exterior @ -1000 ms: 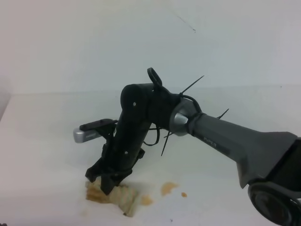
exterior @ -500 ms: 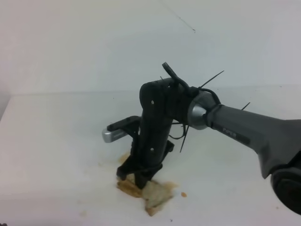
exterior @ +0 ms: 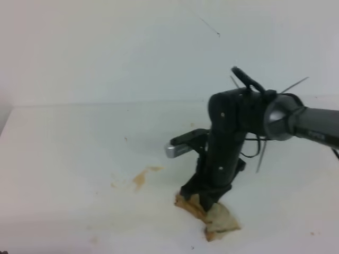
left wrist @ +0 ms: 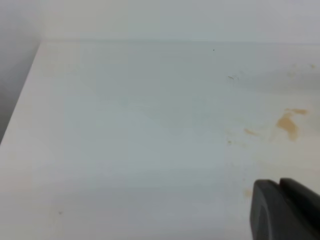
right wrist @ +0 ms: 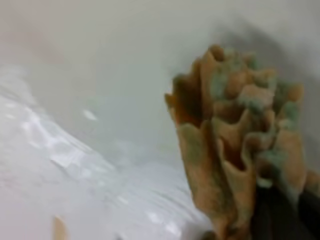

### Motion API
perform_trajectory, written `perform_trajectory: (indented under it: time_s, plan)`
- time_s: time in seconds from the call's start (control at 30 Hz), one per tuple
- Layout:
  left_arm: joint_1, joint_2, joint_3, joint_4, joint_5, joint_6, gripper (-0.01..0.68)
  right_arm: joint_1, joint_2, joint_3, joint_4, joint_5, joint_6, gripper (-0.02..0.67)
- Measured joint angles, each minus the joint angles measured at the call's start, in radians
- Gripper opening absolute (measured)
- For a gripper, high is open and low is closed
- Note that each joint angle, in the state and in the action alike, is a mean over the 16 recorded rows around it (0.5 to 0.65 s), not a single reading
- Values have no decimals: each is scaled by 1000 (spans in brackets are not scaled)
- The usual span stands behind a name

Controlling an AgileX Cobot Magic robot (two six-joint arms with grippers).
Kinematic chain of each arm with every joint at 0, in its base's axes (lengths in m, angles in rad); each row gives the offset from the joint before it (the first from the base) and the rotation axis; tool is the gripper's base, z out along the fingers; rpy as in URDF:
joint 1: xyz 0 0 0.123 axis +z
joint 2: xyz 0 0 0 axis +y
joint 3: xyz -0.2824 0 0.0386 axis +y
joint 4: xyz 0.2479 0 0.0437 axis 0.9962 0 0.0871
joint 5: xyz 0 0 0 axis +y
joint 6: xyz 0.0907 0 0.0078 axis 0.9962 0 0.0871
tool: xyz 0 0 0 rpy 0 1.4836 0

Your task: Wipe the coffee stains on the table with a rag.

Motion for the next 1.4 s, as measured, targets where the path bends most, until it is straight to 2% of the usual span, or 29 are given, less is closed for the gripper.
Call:
perform_trajectory:
  time_s: [0.23,0.4,0.6,0.8,1.07,1.4]
  plan:
    - [0,-2,0,0,0,0,-2,-72,-108,156,22,-115,-58,21]
    - [0,-2,0,0,0,0,-2,-99,-171,186,141,-184,-171,19]
    - [0,-2,0,0,0,0,-2,-85,-167,102,318,-224,-310,19]
    - [0,-7,9,0,-4,0,-1,-37,-50,-80,459,-209,-375,19]
    - [0,-7,9,0,-4,0,-1,15,180,-359,426,-142,-311,20]
    - [0,0,0,0,0,0,-2,8,327,-531,215,-73,-168,20]
